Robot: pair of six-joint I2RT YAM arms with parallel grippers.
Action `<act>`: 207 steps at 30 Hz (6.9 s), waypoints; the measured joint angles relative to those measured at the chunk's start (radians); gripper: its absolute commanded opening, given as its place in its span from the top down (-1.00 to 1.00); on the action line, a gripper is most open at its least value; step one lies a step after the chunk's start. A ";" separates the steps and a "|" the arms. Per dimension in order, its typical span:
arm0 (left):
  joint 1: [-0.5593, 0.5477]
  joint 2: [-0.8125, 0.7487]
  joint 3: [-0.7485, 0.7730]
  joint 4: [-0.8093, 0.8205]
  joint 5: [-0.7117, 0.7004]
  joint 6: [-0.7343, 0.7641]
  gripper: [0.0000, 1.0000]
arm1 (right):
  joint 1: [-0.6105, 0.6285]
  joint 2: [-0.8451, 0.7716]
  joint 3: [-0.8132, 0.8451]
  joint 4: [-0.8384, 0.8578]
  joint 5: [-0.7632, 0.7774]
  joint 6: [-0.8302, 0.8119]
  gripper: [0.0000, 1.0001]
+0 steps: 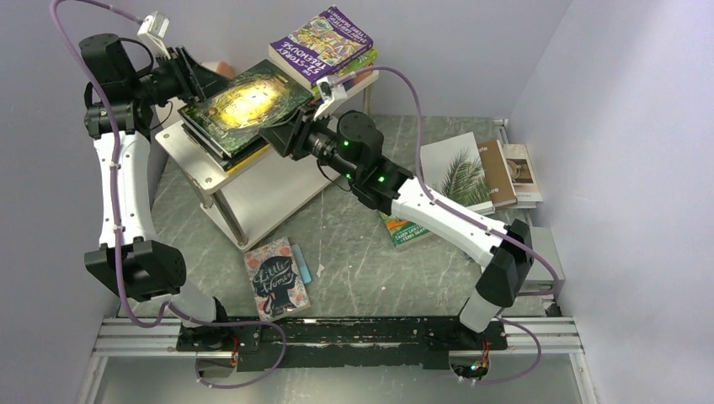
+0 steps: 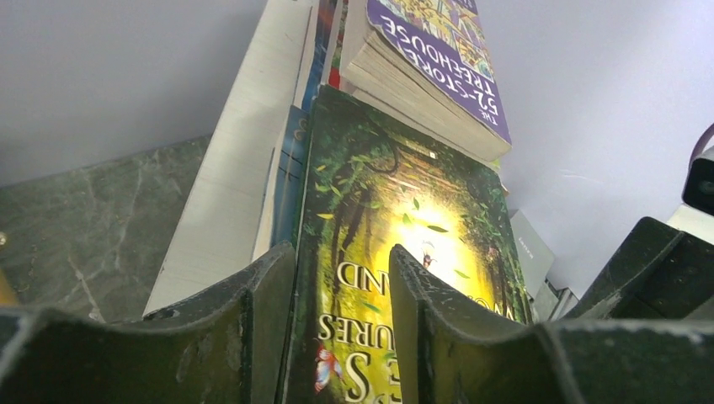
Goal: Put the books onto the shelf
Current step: Adjust the book on the shelf.
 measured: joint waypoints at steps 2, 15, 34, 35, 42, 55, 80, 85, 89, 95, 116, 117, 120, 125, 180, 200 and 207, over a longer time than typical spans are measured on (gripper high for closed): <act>0.000 0.000 -0.012 0.006 0.012 -0.002 0.02 | 0.000 0.018 0.023 -0.014 0.010 0.004 0.37; 0.015 0.000 -0.060 0.070 0.021 -0.005 0.29 | 0.002 0.074 0.110 -0.080 0.040 0.014 0.41; 0.025 -0.035 -0.127 0.139 0.064 -0.037 0.57 | 0.018 0.013 0.040 -0.074 0.085 0.042 0.26; 0.025 -0.040 -0.134 0.143 0.067 -0.040 0.57 | 0.018 0.007 0.034 -0.074 0.087 0.045 0.25; 0.024 -0.057 -0.152 0.145 0.079 -0.042 -0.02 | 0.025 -0.009 0.017 -0.072 0.101 0.056 0.16; 0.045 0.011 0.058 -0.050 0.029 0.051 -0.48 | 0.025 -0.009 0.017 -0.082 0.132 0.058 0.04; 0.062 -0.024 -0.072 -0.004 0.082 0.101 0.02 | 0.025 -0.004 0.017 -0.115 0.132 0.069 -0.24; 0.065 -0.052 -0.122 0.042 0.099 0.078 0.06 | 0.025 -0.004 0.006 -0.095 0.126 0.078 -0.24; 0.068 -0.070 -0.156 0.087 0.111 0.051 0.07 | 0.025 -0.004 0.004 -0.089 0.124 0.085 -0.14; 0.068 -0.100 -0.211 0.154 0.117 0.018 0.07 | 0.028 -0.004 -0.009 -0.065 0.124 0.106 0.02; 0.066 -0.053 -0.068 0.056 0.141 0.027 -0.27 | 0.056 -0.042 -0.023 -0.105 0.149 0.128 -0.16; 0.066 -0.053 -0.067 0.053 0.141 0.029 -0.26 | 0.058 -0.048 -0.026 -0.105 0.147 0.129 -0.08; 0.066 -0.051 -0.067 0.045 0.141 0.031 -0.22 | 0.065 -0.056 -0.026 -0.103 0.142 0.128 0.10; 0.066 -0.050 -0.067 0.039 0.141 0.038 -0.22 | 0.072 -0.051 -0.025 -0.104 0.136 0.132 0.24; 0.075 -0.062 -0.091 0.071 0.156 -0.007 -0.18 | 0.078 -0.169 -0.141 -0.180 0.345 0.179 -0.12; 0.254 -0.136 -0.203 0.190 0.004 -0.208 -0.37 | 0.078 0.026 0.066 -0.118 0.235 0.097 0.44; 0.255 -0.186 -0.203 0.086 -0.109 -0.155 -0.39 | 0.078 0.074 0.123 -0.126 0.239 0.093 0.50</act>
